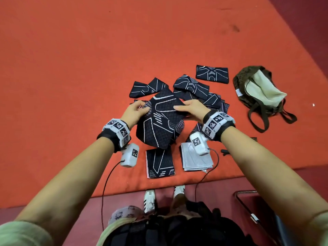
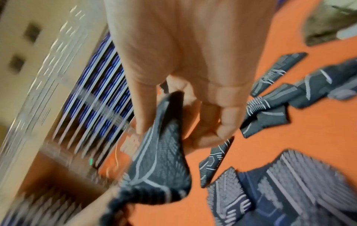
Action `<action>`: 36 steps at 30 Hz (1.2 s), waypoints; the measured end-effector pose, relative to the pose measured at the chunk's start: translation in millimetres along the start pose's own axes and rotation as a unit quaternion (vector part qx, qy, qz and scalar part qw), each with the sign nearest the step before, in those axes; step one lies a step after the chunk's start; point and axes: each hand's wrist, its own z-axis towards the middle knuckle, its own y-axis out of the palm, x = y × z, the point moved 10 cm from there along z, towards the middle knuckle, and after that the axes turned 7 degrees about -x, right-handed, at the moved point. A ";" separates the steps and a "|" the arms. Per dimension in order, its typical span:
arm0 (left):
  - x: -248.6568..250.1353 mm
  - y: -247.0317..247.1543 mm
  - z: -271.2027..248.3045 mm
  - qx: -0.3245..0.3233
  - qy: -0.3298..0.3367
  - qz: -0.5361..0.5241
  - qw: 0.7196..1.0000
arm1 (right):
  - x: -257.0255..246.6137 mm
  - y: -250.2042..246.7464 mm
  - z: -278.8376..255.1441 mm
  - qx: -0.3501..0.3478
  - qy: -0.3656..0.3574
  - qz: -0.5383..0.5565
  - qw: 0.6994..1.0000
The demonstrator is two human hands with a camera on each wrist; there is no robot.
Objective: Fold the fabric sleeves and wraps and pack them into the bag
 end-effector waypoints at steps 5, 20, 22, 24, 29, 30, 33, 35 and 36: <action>-1.8 0.4 -5.6 0.041 -0.008 -0.092 0.995 | 8.5 9.7 -6.7 -0.013 0.012 0.168 0.986; 19.8 14.3 -13.4 -0.008 0.016 0.304 0.953 | -15.6 9.4 -6.2 0.089 -0.065 -0.317 0.942; 17.6 14.4 -12.8 -0.013 0.004 0.335 0.942 | -13.4 10.6 -7.5 0.085 -0.060 -0.338 0.935; 16.0 15.9 -11.3 -0.015 -0.002 0.344 0.939 | -14.5 10.5 -10.3 0.095 -0.064 -0.349 0.930; 12.8 14.7 -13.8 0.013 -0.002 0.321 0.947 | -8.8 1.7 -14.0 0.163 -0.068 -0.311 0.934; 5.4 14.6 -13.7 0.011 -0.014 0.288 0.957 | -3.7 4.7 -13.0 0.146 -0.067 -0.279 0.947; -32.2 25.4 -18.1 -0.047 -0.086 0.047 0.994 | 8.2 15.4 -11.7 0.087 -0.084 -0.243 0.962; -45.7 33.1 -24.5 -0.080 -0.103 -0.082 0.988 | 13.2 16.0 -15.4 0.072 -0.094 -0.234 0.965; -47.8 33.6 -26.1 -0.081 -0.098 -0.124 0.984 | 15.9 14.8 -17.5 0.068 -0.096 -0.218 0.969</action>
